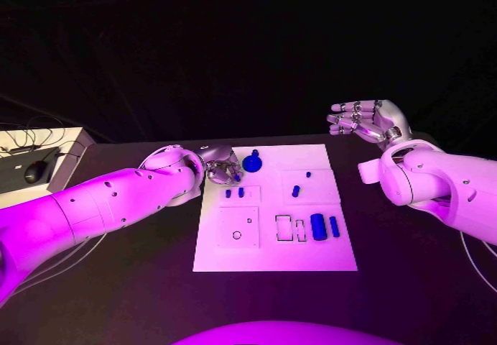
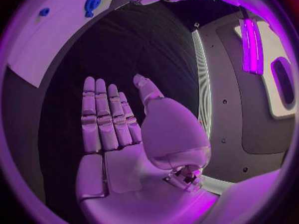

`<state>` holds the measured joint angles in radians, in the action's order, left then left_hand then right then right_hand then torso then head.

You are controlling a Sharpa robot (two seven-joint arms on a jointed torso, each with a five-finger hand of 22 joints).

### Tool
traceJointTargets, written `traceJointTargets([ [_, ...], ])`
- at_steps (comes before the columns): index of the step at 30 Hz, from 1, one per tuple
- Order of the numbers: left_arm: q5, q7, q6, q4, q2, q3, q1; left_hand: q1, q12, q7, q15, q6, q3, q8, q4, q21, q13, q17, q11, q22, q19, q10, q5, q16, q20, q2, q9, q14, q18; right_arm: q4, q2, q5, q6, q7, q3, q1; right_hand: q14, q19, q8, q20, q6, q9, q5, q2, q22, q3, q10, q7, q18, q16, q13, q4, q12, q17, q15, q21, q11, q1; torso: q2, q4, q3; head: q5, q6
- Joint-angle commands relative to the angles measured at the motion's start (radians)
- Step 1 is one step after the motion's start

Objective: Assemble the parts on the task board

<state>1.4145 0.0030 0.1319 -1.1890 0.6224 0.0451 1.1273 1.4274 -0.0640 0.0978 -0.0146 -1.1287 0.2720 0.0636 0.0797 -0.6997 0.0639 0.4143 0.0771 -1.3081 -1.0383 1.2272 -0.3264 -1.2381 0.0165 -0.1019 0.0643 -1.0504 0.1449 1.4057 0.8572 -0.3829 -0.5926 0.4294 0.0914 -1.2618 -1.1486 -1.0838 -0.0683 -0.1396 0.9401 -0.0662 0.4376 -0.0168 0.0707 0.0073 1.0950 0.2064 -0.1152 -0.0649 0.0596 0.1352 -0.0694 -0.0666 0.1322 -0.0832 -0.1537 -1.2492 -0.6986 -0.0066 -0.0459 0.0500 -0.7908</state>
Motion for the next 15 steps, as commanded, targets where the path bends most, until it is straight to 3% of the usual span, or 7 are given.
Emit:
traceJointTargets([
  [1, 0.005, 0.006, -0.010, -0.004, -0.002, -0.001, -0.003, 0.001, -0.006, -0.002, -0.002, 0.028, 0.000, -0.003, -0.008, 0.007, -0.001, -0.002, 0.003, -0.002, 0.000, -0.011, 0.004, -0.004, 0.004, -0.013, -0.002, 0.008, 0.010, 0.001, 0.001, -0.001, 0.010, 0.013, -0.001, 0.000, 0.005, 0.006, 0.006, 0.000, -0.004, 0.001, 0.005, -0.001, -0.001, 0.000, -0.008, 0.004, -0.003, 0.003, -0.001, 0.003, 0.004, 0.001, -0.002, -0.005, -0.001, -0.004, -0.001, -0.0004, -0.0002, 0.000, 0.000],
  [8, 0.005, 0.000, -0.008, -0.004, -0.001, -0.001, -0.003, 0.004, -0.008, -0.029, -0.005, 0.121, 0.004, -0.003, -0.016, 0.013, -0.001, -0.006, 0.006, -0.001, -0.004, -0.020, 0.004, -0.005, 0.008, -0.026, -0.003, 0.010, 0.012, 0.002, 0.001, -0.001, 0.010, 0.012, -0.001, 0.000, 0.006, 0.007, 0.006, -0.001, -0.005, 0.001, 0.005, 0.000, -0.002, 0.002, -0.009, 0.004, -0.003, 0.003, -0.001, 0.004, 0.004, 0.001, -0.002, -0.004, -0.002, -0.004, 0.000, -0.0009, -0.0010, 0.000, -0.001],
  [15, 0.005, -0.003, -0.007, -0.005, 0.003, -0.001, -0.002, 0.008, -0.010, -0.032, -0.005, 0.146, 0.001, -0.004, -0.022, 0.016, 0.000, -0.009, 0.007, 0.000, -0.005, -0.020, 0.005, -0.007, 0.009, -0.030, -0.004, 0.011, 0.014, 0.002, 0.002, -0.001, 0.009, 0.012, -0.001, 0.000, 0.006, 0.007, 0.006, -0.001, -0.005, 0.001, 0.005, 0.000, -0.002, 0.002, -0.009, 0.004, -0.003, 0.003, -0.001, 0.004, 0.004, 0.001, -0.002, -0.004, -0.002, -0.004, 0.001, -0.0003, -0.0006, -0.001, -0.002],
])
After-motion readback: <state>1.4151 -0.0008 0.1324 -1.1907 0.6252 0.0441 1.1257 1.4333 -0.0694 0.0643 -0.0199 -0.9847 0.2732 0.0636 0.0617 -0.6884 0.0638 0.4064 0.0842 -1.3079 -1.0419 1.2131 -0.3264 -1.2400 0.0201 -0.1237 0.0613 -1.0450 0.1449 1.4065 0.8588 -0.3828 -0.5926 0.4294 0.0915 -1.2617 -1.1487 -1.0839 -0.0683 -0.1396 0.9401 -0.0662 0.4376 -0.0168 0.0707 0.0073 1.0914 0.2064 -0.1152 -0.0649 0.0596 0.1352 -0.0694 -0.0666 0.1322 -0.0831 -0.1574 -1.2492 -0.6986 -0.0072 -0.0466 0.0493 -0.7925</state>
